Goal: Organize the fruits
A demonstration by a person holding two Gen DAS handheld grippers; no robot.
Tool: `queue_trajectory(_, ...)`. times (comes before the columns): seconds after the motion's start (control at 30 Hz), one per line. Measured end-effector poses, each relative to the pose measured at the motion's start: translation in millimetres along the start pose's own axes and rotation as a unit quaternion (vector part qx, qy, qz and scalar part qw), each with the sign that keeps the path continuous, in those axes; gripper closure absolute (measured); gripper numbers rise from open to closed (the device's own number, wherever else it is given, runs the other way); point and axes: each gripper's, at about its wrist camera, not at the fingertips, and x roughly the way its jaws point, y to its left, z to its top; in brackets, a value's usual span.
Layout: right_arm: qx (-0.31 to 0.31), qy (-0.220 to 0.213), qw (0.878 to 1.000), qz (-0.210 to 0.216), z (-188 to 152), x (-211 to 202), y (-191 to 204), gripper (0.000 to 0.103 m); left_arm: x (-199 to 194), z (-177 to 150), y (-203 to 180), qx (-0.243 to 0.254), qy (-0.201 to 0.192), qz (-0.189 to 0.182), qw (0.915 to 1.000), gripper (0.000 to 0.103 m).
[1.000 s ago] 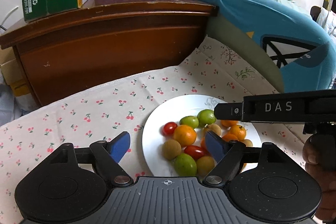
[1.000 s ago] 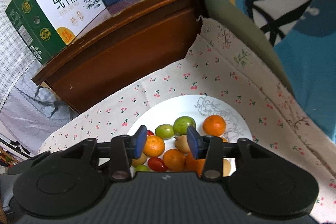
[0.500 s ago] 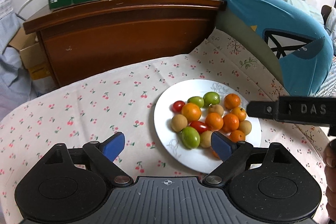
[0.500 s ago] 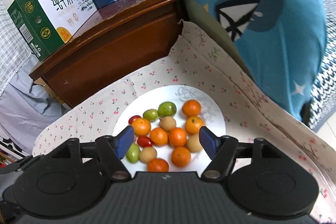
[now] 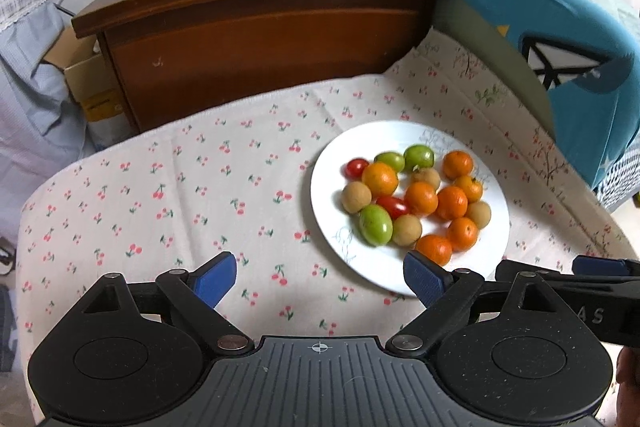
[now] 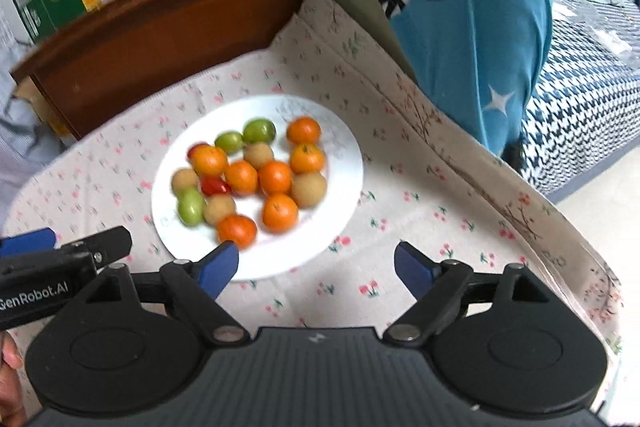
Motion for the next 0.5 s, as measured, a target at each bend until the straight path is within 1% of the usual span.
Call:
queue_trajectory(0.13,-0.007,0.011,1.000,-0.019,1.0,4.8,2.9,0.015,3.2,-1.1,-3.5,0.007,0.005,0.013,0.9999,0.011)
queue_trajectory(0.4,-0.012,0.013,0.999,-0.032,2.1,7.5,6.8,0.014,8.3,-0.5,-2.9,0.000,0.013,0.025,0.9996,0.011)
queue_trajectory(0.5,-0.015,0.012,0.999,-0.034,2.3,7.4,7.0,0.013,10.2,-0.6,-2.1,-0.003,0.014,0.033,0.9994,0.011)
